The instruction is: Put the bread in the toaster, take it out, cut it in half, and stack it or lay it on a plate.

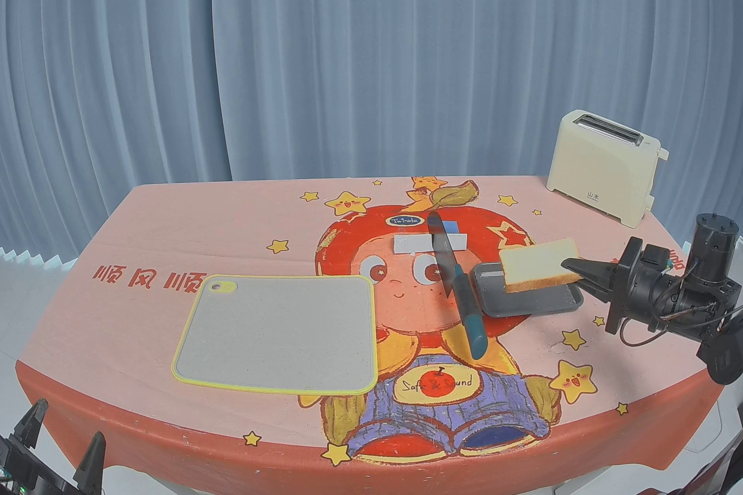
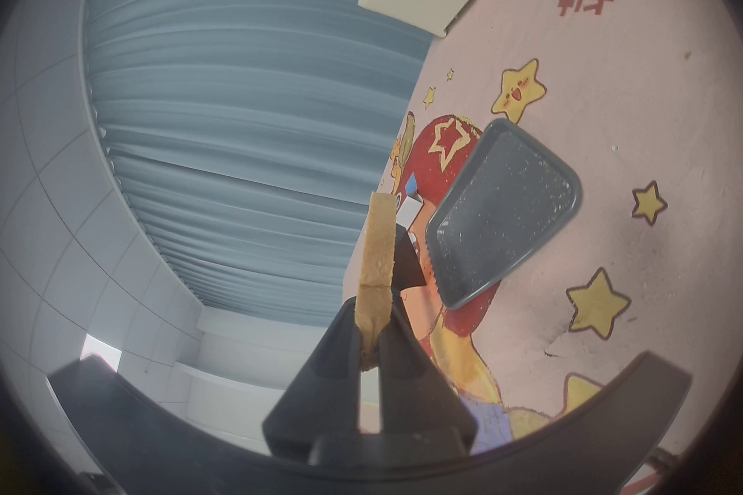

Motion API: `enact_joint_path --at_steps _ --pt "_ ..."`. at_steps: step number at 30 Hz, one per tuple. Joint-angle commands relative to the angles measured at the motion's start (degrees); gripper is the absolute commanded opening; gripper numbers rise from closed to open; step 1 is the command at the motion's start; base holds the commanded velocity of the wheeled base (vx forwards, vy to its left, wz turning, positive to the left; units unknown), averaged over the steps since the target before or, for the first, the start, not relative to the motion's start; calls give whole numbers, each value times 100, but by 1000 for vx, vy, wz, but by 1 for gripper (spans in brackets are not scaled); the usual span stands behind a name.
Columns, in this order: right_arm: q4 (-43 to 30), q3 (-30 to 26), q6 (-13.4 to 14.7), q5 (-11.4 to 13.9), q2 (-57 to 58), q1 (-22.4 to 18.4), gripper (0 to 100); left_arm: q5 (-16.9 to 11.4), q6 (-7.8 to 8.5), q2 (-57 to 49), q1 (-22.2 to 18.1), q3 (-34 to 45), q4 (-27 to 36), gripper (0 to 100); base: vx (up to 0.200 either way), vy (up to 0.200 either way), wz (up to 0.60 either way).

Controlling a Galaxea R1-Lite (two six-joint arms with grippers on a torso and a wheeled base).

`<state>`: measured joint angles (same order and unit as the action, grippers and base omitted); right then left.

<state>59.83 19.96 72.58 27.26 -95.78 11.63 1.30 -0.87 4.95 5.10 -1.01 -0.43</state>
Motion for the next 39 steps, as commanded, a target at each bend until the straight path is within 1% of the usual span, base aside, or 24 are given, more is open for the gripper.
enact_joint_path --at_steps 1,2,3,4,7,8,9,11,13,14,17,19,22,24,27,28,29,31,32,34,36,37,38,39 --pt "2 -9 -245 -291 33 217 0 1 -1 6 0 101 8 100 0 0 0" --pt "2 -9 -341 -406 33 261 0 1 -1 6 0 101 -1 100 0 0 0" --pt "2 -9 -341 -406 33 261 0 1 -1 6 0 101 -1 100 0 0 0" --pt "2 0 -543 -643 60 358 0 1 -1 6 0 101 -1 100 0 0 0" --pt "2 0 -807 -871 147 463 0 1 -1 6 0 101 -1 100 0 0 0" --pt "2 -9 -833 -889 156 472 0 1 -10 6 0 101 -1 100 0 0 0" --pt "2 -18 -965 -959 227 542 0 1 -1 6 0 101 -1 100 0 0 0" --pt "2 -115 -1141 -977 323 604 0 1 -1 6 0 101 -1 100 0 0 0" --pt "2 -115 -1141 -977 323 604 0 1 -1 6 0 101 -1 100 0 0 0" --pt "2 -299 -1800 -968 552 612 0 1 -1 6 0 101 -1 100 0 0 0" --pt "-7 -334 -2363 -977 754 612 0 1 -1 6 0 101 -1 100 0 0 0" --pt "-7 -334 -2574 -977 851 612 0 1 -1 6 0 101 -1 100 0 0 0" --pt "-7 -282 -2714 -942 868 612 0 1 -1 6 0 101 -1 100 0 0 0" --pt "-15 -247 -2952 -915 842 595 0 1 -1 6 -9 101 -1 100 0 0 0" --pt "-15 -141 -3558 -915 719 560 0 1 -1 6 0 101 -1 100 0 0 0" --pt "-15 -141 -3558 -915 719 560 0 1 -1 6 0 101 -1 100 0 0 0" --pt "-7 -88 -4050 -915 578 516 0 1 -1 6 0 101 -1 100 0 0 0" --pt "-7 -9 -4463 -915 525 454 0 1 -1 6 0 101 -1 100 0 0 0" --pt "-7 17 -4622 -924 499 428 0 1 -10 6 0 101 -1 100 0 0 0" --pt "-68 26 -4841 -968 402 410 0 1 -10 6 0 101 -1 100 0 0 0" --pt "2 0 -5184 -1047 235 401 0 1 -10 6 -9 101 -1 100 0 0 0" --pt "2 -9 -5421 -1117 227 384 0 1 -10 6 0 101 -1 100 0 0 0" --pt "2 -9 -5483 -1144 227 375 0 1 -10 6 0 101 -1 100 0 0 0" --pt "2 -36 -5711 -1197 235 278 0 1 -10 6 0 101 -1 100 0 0 0"
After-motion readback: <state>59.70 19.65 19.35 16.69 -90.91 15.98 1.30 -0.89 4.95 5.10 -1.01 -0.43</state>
